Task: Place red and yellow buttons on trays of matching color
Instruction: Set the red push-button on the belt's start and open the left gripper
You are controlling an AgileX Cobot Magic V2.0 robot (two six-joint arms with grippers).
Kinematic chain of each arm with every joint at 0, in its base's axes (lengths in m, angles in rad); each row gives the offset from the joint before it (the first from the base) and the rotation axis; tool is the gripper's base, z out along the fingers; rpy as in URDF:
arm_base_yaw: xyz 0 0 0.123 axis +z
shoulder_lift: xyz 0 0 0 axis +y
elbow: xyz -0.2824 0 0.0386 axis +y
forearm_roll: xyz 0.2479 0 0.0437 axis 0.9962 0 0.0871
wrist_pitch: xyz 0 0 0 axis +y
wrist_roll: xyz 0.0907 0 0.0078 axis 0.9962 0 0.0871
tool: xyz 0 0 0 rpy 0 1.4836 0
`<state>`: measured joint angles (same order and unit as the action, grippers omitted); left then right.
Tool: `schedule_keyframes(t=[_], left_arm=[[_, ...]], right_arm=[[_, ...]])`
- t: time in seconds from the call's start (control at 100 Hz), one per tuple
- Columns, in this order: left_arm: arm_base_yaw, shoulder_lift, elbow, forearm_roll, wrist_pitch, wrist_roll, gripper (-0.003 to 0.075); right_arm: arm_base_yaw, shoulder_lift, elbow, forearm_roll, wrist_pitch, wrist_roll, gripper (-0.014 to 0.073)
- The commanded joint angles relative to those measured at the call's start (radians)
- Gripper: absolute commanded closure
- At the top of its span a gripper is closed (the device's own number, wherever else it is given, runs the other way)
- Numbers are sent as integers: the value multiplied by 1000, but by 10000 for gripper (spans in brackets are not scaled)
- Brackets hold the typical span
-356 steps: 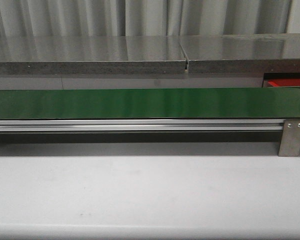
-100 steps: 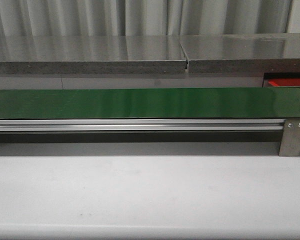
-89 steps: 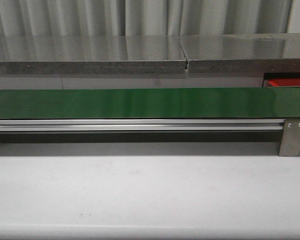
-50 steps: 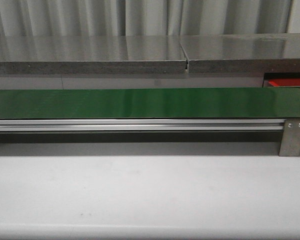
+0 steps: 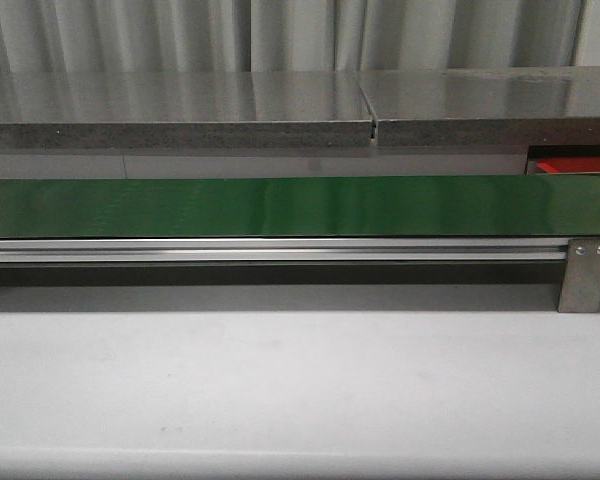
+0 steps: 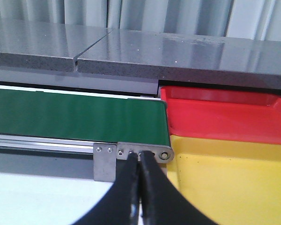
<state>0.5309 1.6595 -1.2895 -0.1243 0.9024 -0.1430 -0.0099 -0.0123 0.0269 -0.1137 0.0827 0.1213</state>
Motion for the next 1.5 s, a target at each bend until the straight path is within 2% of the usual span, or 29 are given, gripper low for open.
schedule_keyframes(t=[0.0,0.25,0.5,0.87,1.35,1.42,1.49], left_arm=[[2,-94,-29,-23,8,19,584],[-24,-133,-115,-71,85,82,584],[-129,-98,-248,-67,105,82,584],[-279,67,-369,-61,123,82,584],[-287,182,-369,-63,139,82,582],[-287,194,-369,-65,139,84,556],[-287,197,-369,-66,139,86,468]], right_arm=[[-1,-15,-23,-2,-83,-1,660],[-1,-15,-23,-2,-83,-1,660],[-1,-15,-23,-2,-83,-1,660],[-1,-15,-23,-2,-83,-1,660],[-1,-15,-23,-2,-83,-1,660],[-1,-15,-23,-2,-83,-1,660],[-1,-15,-23,-2,-83,-1,660]])
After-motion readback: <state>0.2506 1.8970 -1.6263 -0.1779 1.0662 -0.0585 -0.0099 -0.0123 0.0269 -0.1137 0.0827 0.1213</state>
